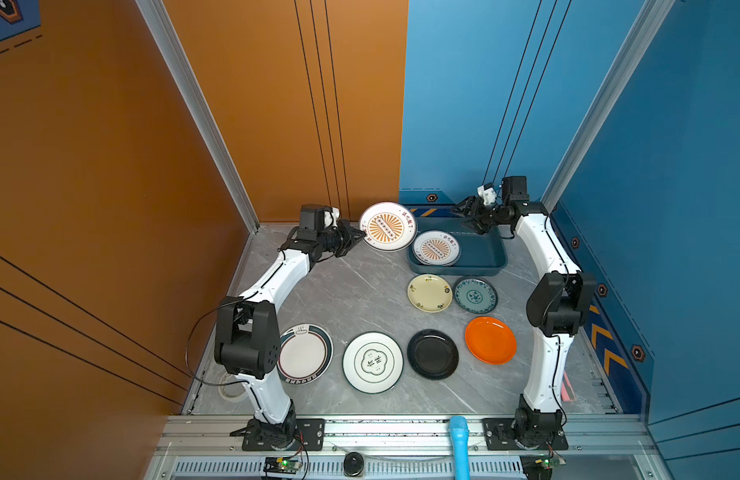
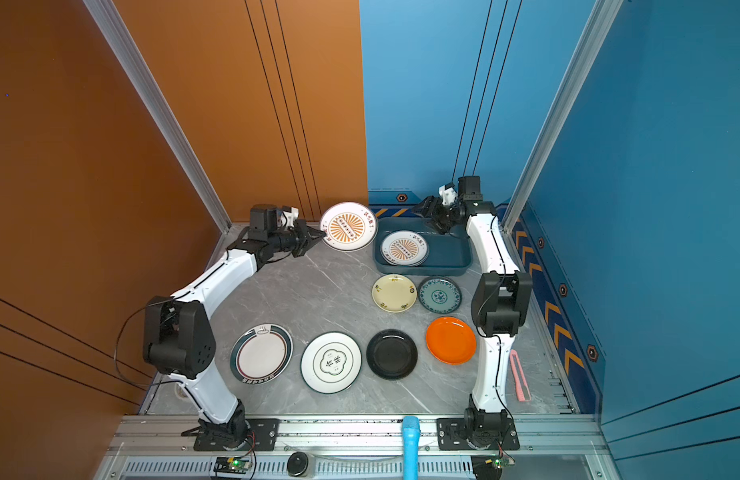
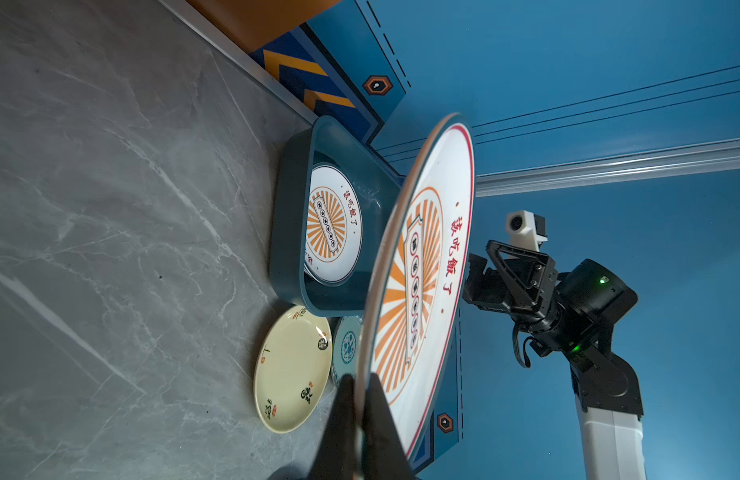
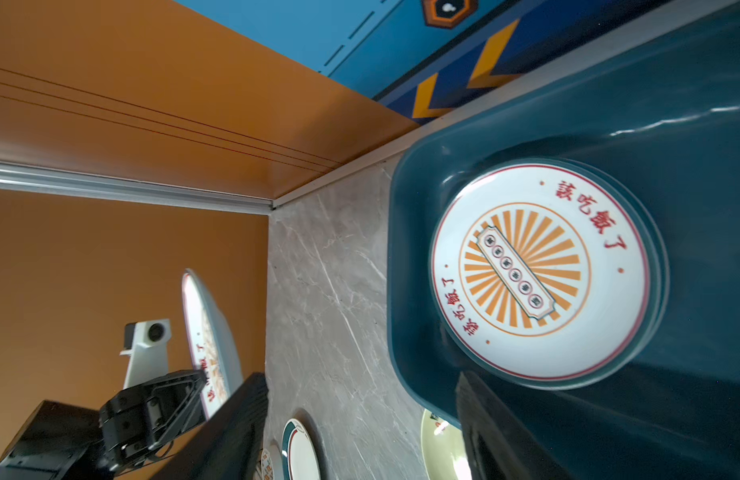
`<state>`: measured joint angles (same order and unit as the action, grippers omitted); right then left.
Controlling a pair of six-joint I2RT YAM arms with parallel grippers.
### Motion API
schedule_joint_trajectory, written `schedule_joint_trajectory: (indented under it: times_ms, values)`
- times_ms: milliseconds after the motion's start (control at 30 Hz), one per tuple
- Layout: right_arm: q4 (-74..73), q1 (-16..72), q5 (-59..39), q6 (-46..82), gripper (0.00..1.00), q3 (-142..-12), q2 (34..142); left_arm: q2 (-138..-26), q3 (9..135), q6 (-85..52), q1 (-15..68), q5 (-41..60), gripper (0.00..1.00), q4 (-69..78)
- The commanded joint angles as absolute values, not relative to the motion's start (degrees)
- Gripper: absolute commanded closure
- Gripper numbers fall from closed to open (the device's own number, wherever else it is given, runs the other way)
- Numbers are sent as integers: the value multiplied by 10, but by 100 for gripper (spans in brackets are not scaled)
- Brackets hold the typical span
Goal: Place the plates into the plastic bin on the countertop
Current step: 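Lift the sunburst plate upright with left gripper toward the right gripper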
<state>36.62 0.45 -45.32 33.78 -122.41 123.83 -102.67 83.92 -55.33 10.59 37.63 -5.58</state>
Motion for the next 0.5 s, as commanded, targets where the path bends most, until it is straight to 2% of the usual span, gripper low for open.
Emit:
schedule_joint_trajectory:
  times_ms: [0, 467]
  values:
    - [318, 12, -497, 354, 26, -1207, 1215, -1047, 875, -548, 120, 408, 100, -56]
    - [285, 48, -543, 367, 26, -1167, 1215, -1125, 970, -550, 163, 429, 100, -68]
